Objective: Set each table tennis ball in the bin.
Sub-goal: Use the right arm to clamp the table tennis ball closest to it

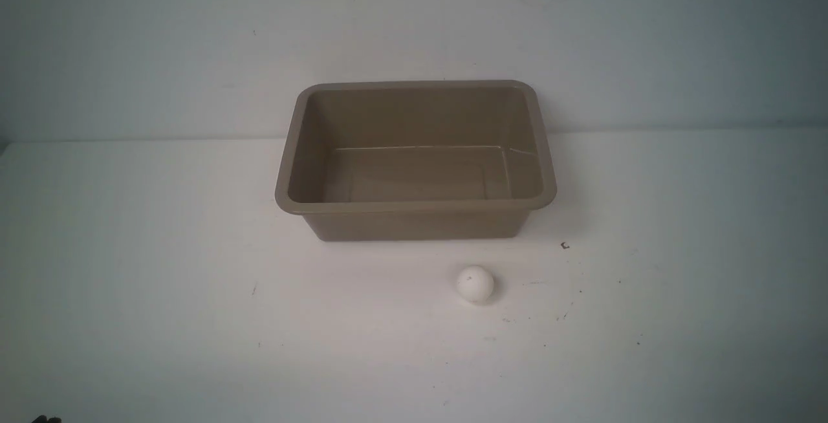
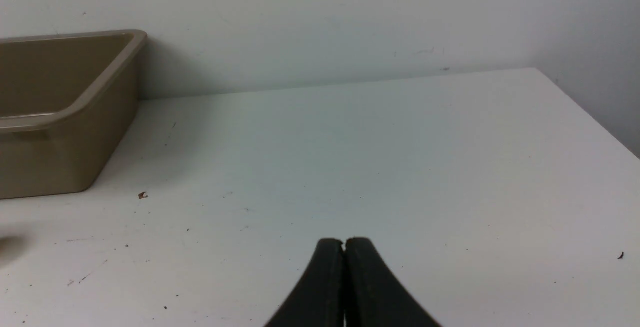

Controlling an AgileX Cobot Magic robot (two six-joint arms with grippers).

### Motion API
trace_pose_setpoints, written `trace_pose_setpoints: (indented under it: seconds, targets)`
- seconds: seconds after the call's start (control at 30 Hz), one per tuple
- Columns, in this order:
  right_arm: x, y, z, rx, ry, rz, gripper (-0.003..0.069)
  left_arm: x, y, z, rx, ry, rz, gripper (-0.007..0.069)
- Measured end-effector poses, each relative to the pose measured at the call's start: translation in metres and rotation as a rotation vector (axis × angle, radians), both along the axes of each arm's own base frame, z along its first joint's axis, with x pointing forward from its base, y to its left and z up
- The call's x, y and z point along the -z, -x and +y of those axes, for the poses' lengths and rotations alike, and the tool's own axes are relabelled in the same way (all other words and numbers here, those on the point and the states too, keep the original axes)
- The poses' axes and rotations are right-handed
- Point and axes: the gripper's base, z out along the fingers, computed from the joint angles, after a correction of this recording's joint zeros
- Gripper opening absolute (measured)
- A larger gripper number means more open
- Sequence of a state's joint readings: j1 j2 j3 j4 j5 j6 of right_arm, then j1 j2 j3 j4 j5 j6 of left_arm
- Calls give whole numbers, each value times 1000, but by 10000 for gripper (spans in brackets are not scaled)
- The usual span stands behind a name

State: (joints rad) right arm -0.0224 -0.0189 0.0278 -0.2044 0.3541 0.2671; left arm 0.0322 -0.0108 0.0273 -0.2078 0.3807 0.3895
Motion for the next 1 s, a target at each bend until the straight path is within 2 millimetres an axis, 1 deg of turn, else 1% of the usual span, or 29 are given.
trace_pose_setpoints:
  seconds: [0.33,0.43,0.5,0.53,0.6,0.63,0.7,0.8,1.0]
  targets:
    - [0,0,0,0,-7,0,-18,0,0,0,0,0,0,-4]
    - [-3,-1,3,-7,-147,-51,-18,0,0,0,0,0,0,-4]
    - [-12,-2,5,-21,-315,-152,-18,0,0,0,0,0,0,-4]
    - [-13,-2,5,-22,-345,-163,-18,0,0,0,0,0,0,-4]
    - [-22,-1,5,-28,-554,-269,-18,0,0,0,0,0,0,-4]
    - [-25,-1,5,-29,-624,-306,-18,0,0,0,0,0,0,-4]
    - [-28,-1,4,-27,-703,-338,-18,0,0,0,0,0,0,-4]
    - [-30,-1,3,-25,-762,-361,-18,0,0,0,0,0,0,-4]
    - [-32,0,2,-27,-772,-392,-18,0,0,0,0,0,0,-4]
